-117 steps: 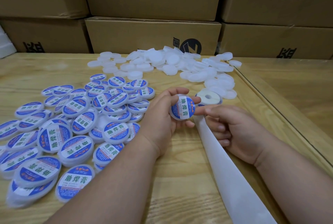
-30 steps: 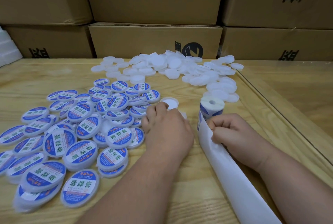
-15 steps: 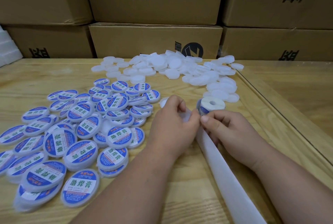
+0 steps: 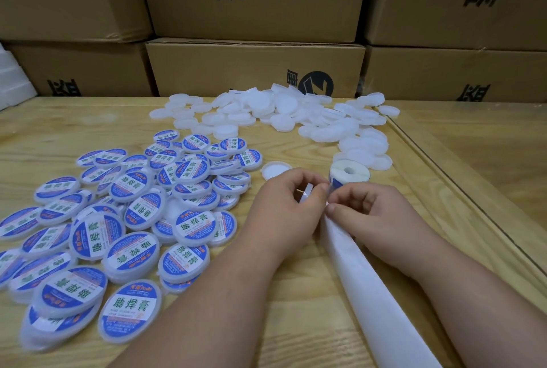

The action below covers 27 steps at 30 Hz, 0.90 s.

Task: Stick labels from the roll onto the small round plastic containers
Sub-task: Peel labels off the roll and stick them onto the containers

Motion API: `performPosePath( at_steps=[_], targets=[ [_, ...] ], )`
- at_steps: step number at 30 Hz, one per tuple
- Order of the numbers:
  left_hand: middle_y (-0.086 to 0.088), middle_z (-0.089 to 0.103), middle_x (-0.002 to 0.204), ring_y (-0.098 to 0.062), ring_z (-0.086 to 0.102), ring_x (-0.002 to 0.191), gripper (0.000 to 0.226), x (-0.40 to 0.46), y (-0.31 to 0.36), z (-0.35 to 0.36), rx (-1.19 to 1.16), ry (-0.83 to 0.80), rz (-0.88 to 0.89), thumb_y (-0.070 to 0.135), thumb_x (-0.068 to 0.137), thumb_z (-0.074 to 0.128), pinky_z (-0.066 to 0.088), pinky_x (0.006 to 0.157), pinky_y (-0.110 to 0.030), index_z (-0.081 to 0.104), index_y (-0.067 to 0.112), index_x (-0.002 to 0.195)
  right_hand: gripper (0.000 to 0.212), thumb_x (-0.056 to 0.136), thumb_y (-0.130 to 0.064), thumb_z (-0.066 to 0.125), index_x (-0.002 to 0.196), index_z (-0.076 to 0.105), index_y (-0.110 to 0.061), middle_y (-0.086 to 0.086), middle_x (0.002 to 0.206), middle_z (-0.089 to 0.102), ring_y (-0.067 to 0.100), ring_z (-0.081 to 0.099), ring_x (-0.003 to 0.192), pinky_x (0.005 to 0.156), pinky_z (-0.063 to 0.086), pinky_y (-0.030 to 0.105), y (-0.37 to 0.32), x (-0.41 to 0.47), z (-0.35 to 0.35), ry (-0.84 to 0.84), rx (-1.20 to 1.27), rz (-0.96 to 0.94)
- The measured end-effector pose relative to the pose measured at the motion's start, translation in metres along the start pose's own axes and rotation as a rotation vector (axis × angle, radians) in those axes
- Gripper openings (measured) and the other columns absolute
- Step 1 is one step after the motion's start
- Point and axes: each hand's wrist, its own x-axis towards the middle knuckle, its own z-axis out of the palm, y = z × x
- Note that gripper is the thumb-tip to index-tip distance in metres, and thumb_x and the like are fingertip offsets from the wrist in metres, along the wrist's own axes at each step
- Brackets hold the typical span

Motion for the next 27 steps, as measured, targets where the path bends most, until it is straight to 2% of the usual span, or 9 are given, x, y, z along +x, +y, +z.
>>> performPosePath(
  at_steps=[2, 4, 7, 10, 12, 14, 19, 22, 27],
  targets=[
    [0.016, 0.073, 0.084, -0.011, 0.068, 0.079, 0.005, 0.0002, 0.0006, -0.0001, -0.048, -0.011, -0.011, 0.03, 0.089, 0.07, 0.054, 0.066, -0.024, 0.072, 0.034, 0.085, 0.019, 0.08, -0.032, 0.073, 0.081, 0.073, -0.013, 0.022, 0.084, 0.07, 0.018, 0.057, 0.071, 0.067, 0.045, 0.037, -0.0005, 0.0, 0.0003, -0.005, 0.021, -0.007],
    [0.015, 0.073, 0.084, -0.012, 0.069, 0.084, 0.004, 0.0003, 0.0007, -0.0001, -0.071, -0.018, -0.01, 0.032, 0.089, 0.071, 0.056, 0.073, -0.028, 0.072, 0.034, 0.086, 0.022, 0.077, -0.034, 0.074, 0.081, 0.073, -0.013, 0.022, 0.085, 0.069, 0.017, 0.057, 0.071, 0.067, 0.045, 0.035, -0.0008, -0.0004, 0.0006, -0.022, 0.03, -0.017],
    [0.021, 0.071, 0.083, -0.001, 0.066, 0.081, 0.005, -0.0002, 0.0005, -0.0004, -0.067, -0.032, 0.002, 0.037, 0.089, 0.068, 0.052, 0.071, -0.018, 0.071, 0.035, 0.085, 0.024, 0.076, -0.035, 0.074, 0.081, 0.073, -0.012, 0.022, 0.083, 0.07, 0.017, 0.057, 0.071, 0.068, 0.045, 0.037, 0.0004, -0.0005, 0.0001, -0.046, 0.007, -0.008],
    [0.022, 0.07, 0.082, 0.0, 0.06, 0.068, 0.011, -0.0008, 0.0007, -0.0014, -0.052, -0.045, 0.012, 0.028, 0.091, 0.066, 0.045, 0.06, -0.011, 0.07, 0.035, 0.084, 0.026, 0.077, -0.034, 0.071, 0.081, 0.071, -0.009, 0.015, 0.073, 0.063, 0.018, 0.051, 0.068, 0.065, 0.041, 0.037, 0.0023, 0.0004, -0.0017, -0.047, 0.004, 0.017],
    [0.016, 0.072, 0.086, -0.006, 0.061, 0.07, 0.011, -0.0015, 0.0011, -0.0013, -0.061, -0.06, 0.012, 0.026, 0.087, 0.066, 0.049, 0.061, -0.018, 0.071, 0.036, 0.085, 0.023, 0.077, -0.033, 0.071, 0.081, 0.072, -0.011, 0.018, 0.072, 0.061, 0.02, 0.051, 0.067, 0.064, 0.041, 0.037, 0.0021, 0.0007, -0.0031, -0.036, 0.036, 0.028],
    [0.008, 0.074, 0.091, -0.012, 0.066, 0.078, 0.009, -0.0025, 0.0023, -0.0012, -0.089, -0.083, 0.001, 0.029, 0.083, 0.066, 0.053, 0.068, -0.025, 0.071, 0.036, 0.087, 0.02, 0.079, -0.032, 0.071, 0.082, 0.073, -0.012, 0.023, 0.077, 0.064, 0.022, 0.053, 0.071, 0.068, 0.042, 0.039, 0.002, 0.0005, -0.0042, -0.025, 0.072, 0.036],
    [0.019, 0.071, 0.084, -0.002, 0.064, 0.077, 0.011, -0.0019, 0.0018, -0.0021, -0.145, -0.129, 0.007, 0.036, 0.078, 0.071, 0.054, 0.071, -0.024, 0.071, 0.037, 0.09, 0.008, 0.089, -0.02, 0.073, 0.085, 0.075, -0.013, 0.03, 0.095, 0.069, 0.022, 0.061, 0.08, 0.077, 0.047, 0.041, 0.0029, 0.001, -0.0046, -0.021, 0.1, 0.043],
    [0.026, 0.068, 0.082, 0.001, 0.062, 0.075, 0.013, -0.0016, 0.0002, -0.0022, -0.15, -0.138, 0.023, 0.033, 0.08, 0.071, 0.052, 0.07, -0.017, 0.07, 0.036, 0.093, 0.016, 0.095, -0.01, 0.069, 0.085, 0.078, -0.019, 0.023, 0.094, 0.073, 0.019, 0.065, 0.082, 0.081, 0.05, 0.04, 0.0037, 0.0015, -0.0045, -0.016, 0.086, 0.037],
    [0.02, 0.066, 0.082, -0.002, 0.061, 0.075, 0.016, 0.0001, -0.0017, -0.0015, -0.151, -0.125, 0.018, 0.02, 0.089, 0.073, 0.05, 0.071, -0.02, 0.07, 0.033, 0.097, 0.021, 0.095, -0.01, 0.068, 0.085, 0.08, -0.024, 0.02, 0.092, 0.076, 0.021, 0.066, 0.083, 0.083, 0.052, 0.043, 0.0023, 0.0019, -0.0033, -0.005, 0.081, 0.032]
  ],
)
